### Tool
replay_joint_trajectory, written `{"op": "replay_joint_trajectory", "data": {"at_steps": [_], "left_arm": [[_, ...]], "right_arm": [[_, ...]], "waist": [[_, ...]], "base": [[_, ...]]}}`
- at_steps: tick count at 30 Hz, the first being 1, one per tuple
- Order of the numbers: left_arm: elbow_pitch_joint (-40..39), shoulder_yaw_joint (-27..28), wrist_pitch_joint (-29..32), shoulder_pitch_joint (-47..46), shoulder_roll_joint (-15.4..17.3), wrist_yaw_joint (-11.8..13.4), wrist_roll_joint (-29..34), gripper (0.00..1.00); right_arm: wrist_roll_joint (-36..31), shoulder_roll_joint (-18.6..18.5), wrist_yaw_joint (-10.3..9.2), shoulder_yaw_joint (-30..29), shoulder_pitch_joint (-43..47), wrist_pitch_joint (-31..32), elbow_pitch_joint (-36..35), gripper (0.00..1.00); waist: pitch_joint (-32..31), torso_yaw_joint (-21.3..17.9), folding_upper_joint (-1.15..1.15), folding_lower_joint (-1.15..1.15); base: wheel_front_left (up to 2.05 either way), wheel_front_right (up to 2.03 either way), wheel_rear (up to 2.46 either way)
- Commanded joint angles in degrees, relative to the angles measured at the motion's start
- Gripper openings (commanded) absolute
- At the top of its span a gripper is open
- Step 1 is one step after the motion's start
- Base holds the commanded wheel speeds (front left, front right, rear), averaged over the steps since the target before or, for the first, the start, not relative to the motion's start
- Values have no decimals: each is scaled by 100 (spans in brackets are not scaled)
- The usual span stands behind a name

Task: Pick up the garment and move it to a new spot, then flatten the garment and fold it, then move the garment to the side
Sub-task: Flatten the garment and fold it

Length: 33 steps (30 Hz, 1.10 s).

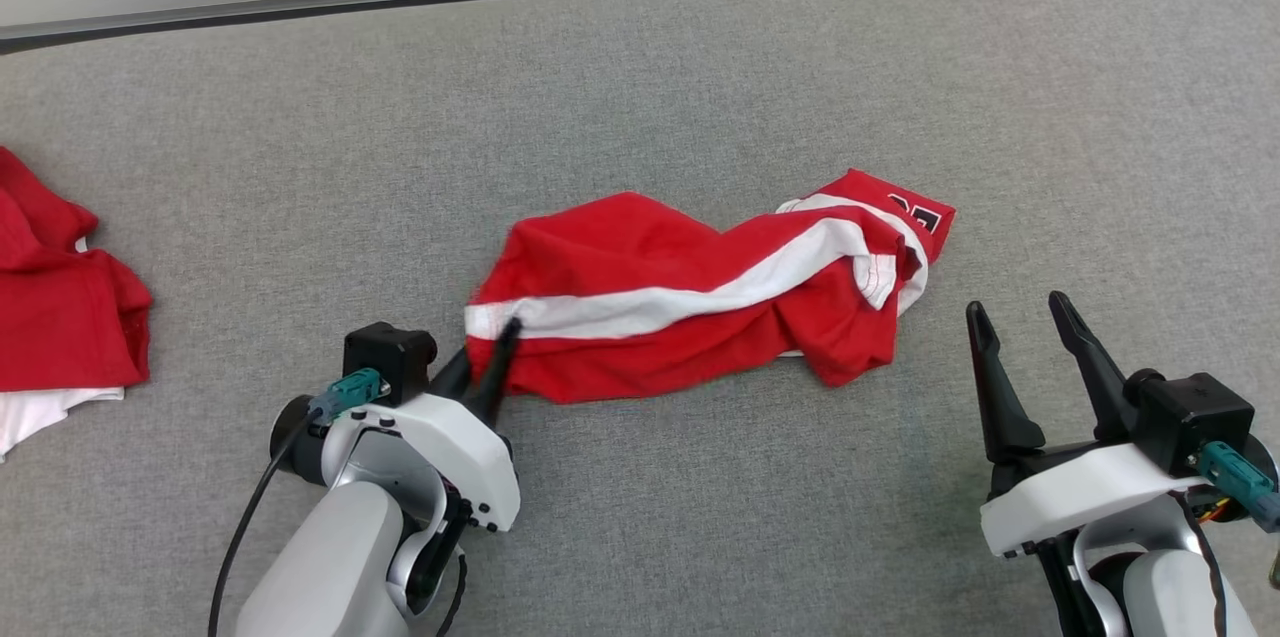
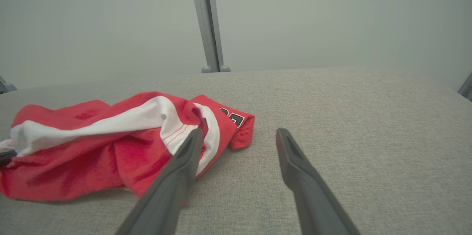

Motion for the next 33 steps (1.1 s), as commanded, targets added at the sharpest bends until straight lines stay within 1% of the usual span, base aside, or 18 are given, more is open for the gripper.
{"op": "replay_joint_trajectory", "data": {"at_steps": [1, 5, 14, 17, 21, 22, 23, 24, 25, 29, 33], "left_arm": [[-46, 3, -65, -62, 64, 34, 45, 0], [-235, -7, -147, 0, 104, 107, 90, 0], [-671, -106, -84, 51, 104, 186, 113, 0], [-731, -129, -63, 12, 97, 195, 122, 0], [-817, -171, -95, -45, 86, 194, 136, 0], [-836, -180, -111, -53, 84, 198, 142, 0], [-858, -187, -131, -59, 83, 198, 146, 0], [-888, -187, -165, -59, 85, 202, 151, 0], [-925, -176, -200, -58, 88, 211, 143, 0], [-1113, -140, -329, -92, 156, 235, 168, 0], [-1503, -128, -413, -150, 234, 289, 224, 0]], "right_arm": [[-25, -3, 0, 1, -64, -28, 13, 100], [-114, -80, 0, 172, -114, -4, 60, 100], [-238, -321, -1, 951, -423, 61, 463, 100], [-293, -320, -1, 1024, -592, 13, 619, 100], [-462, -339, -1, 960, -916, -14, 1043, 100], [-446, -329, -1, 935, -979, 3, 1151, 81], [-443, -317, -1, 914, -1064, -36, 1231, 35], [-445, -312, -1, 891, -1133, -71, 1300, 3], [-438, -307, -1, 868, -1169, -84, 1362, 0], [-392, -340, -1, 682, -1287, -276, 1349, 0], [-354, -379, -1, 431, -1402, -477, 1090, 0]], "waist": [[-6, 12, 0, 0], [-13, 59, 0, 0], [73, 253, 0, 0], [115, 285, 0, 0], [186, 356, 0, 0], [204, 377, 0, 0], [221, 401, 0, 0], [228, 418, 0, 0], [234, 431, 0, 0], [248, 460, 0, 0], [223, 448, 0, 0]], "base": [[0, 0, 0], [0, 0, 0], [0, 0, 0], [0, 0, 0], [0, 0, 0], [0, 0, 0], [0, 0, 0], [0, 0, 0], [0, 0, 0], [0, 0, 0], [0, 0, 0]]}}
